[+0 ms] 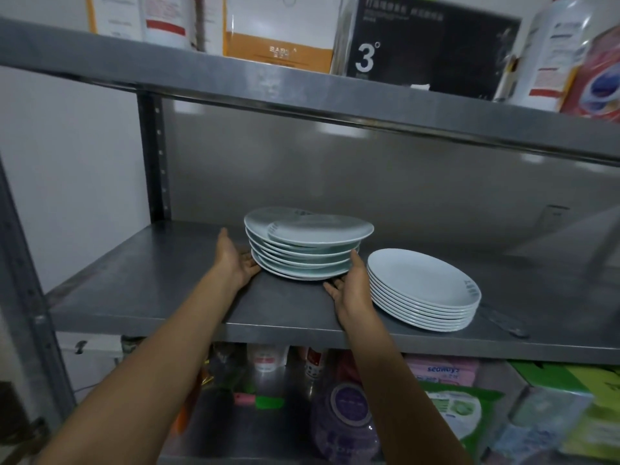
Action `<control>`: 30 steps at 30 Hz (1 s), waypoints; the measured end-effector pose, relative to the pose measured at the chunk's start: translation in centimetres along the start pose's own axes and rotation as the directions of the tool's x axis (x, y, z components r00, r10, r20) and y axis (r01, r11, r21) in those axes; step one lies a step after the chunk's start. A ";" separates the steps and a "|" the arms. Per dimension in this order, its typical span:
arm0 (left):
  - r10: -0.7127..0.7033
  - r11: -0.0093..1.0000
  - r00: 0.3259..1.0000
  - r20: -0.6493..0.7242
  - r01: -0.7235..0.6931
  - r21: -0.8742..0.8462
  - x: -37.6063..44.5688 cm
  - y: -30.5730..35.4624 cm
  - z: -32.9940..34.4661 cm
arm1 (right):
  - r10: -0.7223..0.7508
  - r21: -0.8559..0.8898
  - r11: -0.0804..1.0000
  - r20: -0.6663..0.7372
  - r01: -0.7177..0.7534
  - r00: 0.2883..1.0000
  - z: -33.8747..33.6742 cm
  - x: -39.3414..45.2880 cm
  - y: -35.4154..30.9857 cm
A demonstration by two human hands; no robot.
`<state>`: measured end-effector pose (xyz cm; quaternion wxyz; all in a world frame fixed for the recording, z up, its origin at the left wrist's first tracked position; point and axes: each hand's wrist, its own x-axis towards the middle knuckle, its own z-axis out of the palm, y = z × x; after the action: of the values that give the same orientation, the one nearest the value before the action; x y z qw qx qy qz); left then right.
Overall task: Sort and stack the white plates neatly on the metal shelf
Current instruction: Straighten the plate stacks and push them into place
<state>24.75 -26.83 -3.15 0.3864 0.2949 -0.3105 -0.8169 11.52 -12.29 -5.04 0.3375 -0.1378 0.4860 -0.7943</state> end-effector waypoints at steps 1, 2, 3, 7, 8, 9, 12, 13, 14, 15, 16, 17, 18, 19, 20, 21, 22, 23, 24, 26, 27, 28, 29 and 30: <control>-0.013 1.000 1.000 0.006 0.013 -0.008 -0.2 0.1 -0.1 | 0.003 0.012 1.000 -0.009 -0.003 1.000 0.0 -0.1 0.0; -0.029 0.999 1.000 0.012 0.029 -0.019 -0.5 0.1 -0.3 | 0.006 0.028 1.000 -0.017 -0.006 1.000 0.0 -0.2 0.1; -0.048 0.998 0.999 0.024 0.049 -0.045 -0.9 0.1 -0.4 | 0.009 0.042 0.999 -0.024 -0.008 1.000 0.1 -0.3 0.3; -0.106 0.986 0.992 0.062 0.113 -0.123 -2.9 -0.1 -0.4 | -0.004 0.113 0.994 -0.024 0.007 1.000 0.0 -0.4 0.3; -0.111 0.984 0.992 0.059 0.118 -0.132 -3.4 -0.2 -0.4 | -0.008 0.132 0.991 -0.027 0.012 1.000 -0.1 -0.5 0.2; -0.115 0.983 0.992 0.057 0.122 -0.136 -4.0 -0.4 -0.4 | -0.011 0.147 0.989 -0.030 0.015 1.000 -0.3 -0.7 0.1; -0.137 0.977 0.988 0.067 0.146 -0.156 -5.2 -0.9 -0.9 | -0.030 0.162 0.986 -0.020 0.033 0.999 -0.8 -1.2 0.2; -0.142 0.976 0.987 0.076 0.153 -0.157 -5.4 -1.0 -1.1 | -0.035 0.164 0.986 -0.016 0.037 0.999 -1.0 -1.4 0.1; -0.147 0.974 0.985 0.085 0.159 -0.159 -5.6 -1.0 -1.3 | -0.035 0.163 0.986 -0.014 0.037 0.999 -1.0 -1.7 0.0; -0.152 0.974 0.984 0.089 0.164 -0.155 -5.9 -1.0 -1.4 | -0.033 0.163 0.986 -0.015 0.035 0.999 -1.0 -1.9 -0.2; -0.159 0.974 0.983 0.089 0.170 -0.147 -6.2 -0.8 -1.5 | -0.028 0.163 0.986 -0.019 0.031 0.999 -1.0 -2.1 -0.2; -0.170 0.973 0.982 0.086 0.181 -0.140 -6.6 -0.7 -1.7 | -0.022 0.162 0.986 -0.020 0.025 1.000 -1.0 -2.3 -0.2; -0.184 0.972 0.979 0.086 0.195 -0.135 -7.1 -0.5 -1.8 | -0.018 0.158 0.987 -0.014 0.020 1.000 -1.1 -2.6 -0.1; -0.198 0.969 0.976 0.086 0.208 -0.134 -7.6 -0.3 -2.0 | -0.016 0.154 0.988 -0.004 0.017 1.000 -1.2 -2.9 -0.1; -0.208 0.966 0.974 0.086 0.218 -0.136 -8.1 -0.1 -2.3 | -0.013 0.153 0.988 0.010 0.011 1.000 -1.2 -3.3 0.1; -0.216 0.964 0.973 0.085 0.226 -0.138 -8.5 0.1 -2.4 | -0.006 0.156 0.988 0.018 0.003 1.000 -1.3 -3.7 0.1; -0.221 0.963 0.972 0.084 0.231 -0.138 -9.0 0.3 -2.7 | 0.004 0.165 0.986 0.023 -0.008 1.000 -1.3 -4.2 0.1; -0.223 0.963 0.971 0.085 0.233 -0.137 -9.4 0.5 -2.8 | 0.016 0.182 0.983 0.022 -0.020 1.000 -1.3 -4.6 0.0; -0.221 0.963 0.972 0.083 0.231 -0.136 -9.8 0.6 -2.9 | 0.026 0.201 0.979 0.021 -0.030 0.999 -1.2 -5.1 0.0; -0.213 0.965 0.974 0.082 0.222 -0.137 -10.5 0.8 -3.1 | 0.034 0.216 0.976 0.023 -0.038 0.999 -1.0 -5.9 0.0; -0.210 0.966 0.974 0.084 0.220 -0.138 -10.9 0.8 -3.3 | 0.035 0.217 0.975 0.028 -0.040 0.999 -1.1 -6.2 0.2; -0.210 0.965 0.974 0.086 0.220 -0.140 -11.3 0.8 -3.4 | 0.036 0.220 0.975 0.032 -0.043 0.999 -1.1 -6.5 0.3; -0.209 0.965 0.974 0.088 0.220 -0.143 -11.7 0.7 -3.6 | 0.038 0.223 0.974 0.034 -0.045 0.999 -1.2 -6.8 0.4; -0.210 0.965 0.973 0.093 0.222 -0.143 -11.9 0.6 -3.7 | 0.040 0.222 0.974 0.034 -0.047 0.999 -1.4 -7.0 0.5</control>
<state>34.03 -18.47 -2.16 0.3042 0.2648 -0.2277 -0.8863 16.12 -6.80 -5.40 0.3753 -0.1002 0.3916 -0.8342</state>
